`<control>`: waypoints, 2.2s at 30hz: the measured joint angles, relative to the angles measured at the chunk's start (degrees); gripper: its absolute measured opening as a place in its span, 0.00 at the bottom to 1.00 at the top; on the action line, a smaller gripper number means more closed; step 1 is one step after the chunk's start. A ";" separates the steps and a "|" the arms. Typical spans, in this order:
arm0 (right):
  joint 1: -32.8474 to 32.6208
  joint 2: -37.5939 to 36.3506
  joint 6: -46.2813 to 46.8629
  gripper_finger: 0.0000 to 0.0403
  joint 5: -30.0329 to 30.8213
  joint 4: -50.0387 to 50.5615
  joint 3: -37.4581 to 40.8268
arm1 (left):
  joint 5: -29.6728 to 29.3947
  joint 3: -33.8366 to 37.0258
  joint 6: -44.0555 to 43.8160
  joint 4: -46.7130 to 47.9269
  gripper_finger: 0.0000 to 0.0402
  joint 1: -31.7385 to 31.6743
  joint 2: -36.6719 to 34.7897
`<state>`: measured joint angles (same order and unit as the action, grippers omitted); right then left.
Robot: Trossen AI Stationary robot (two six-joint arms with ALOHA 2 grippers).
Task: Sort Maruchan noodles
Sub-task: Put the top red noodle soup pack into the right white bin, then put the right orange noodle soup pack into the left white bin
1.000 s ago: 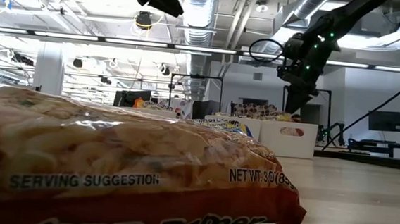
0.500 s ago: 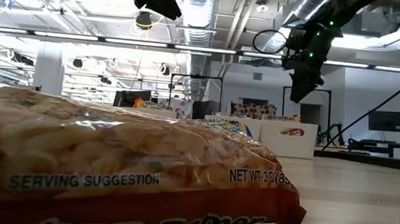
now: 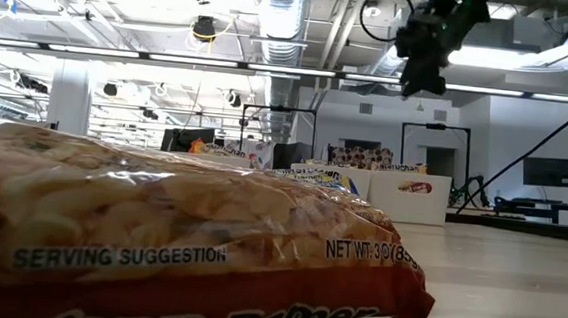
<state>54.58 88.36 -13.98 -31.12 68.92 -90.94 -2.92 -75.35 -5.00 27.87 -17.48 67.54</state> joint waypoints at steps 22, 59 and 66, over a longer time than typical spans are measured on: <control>-27.66 -0.62 14.45 0.57 -0.33 21.06 -0.04 | 10.76 0.00 -12.22 11.91 0.39 11.25 -2.83; -90.43 -41.51 119.01 0.57 25.23 -8.91 45.13 | 11.49 0.00 -13.27 15.19 0.39 25.52 -2.78; -95.65 -34.32 116.01 0.57 25.69 -16.53 47.54 | 9.65 0.00 -13.28 15.19 0.39 27.00 -2.78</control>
<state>-41.07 54.03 102.03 -5.43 52.39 -43.40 6.73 -75.35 -18.28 43.07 9.52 64.75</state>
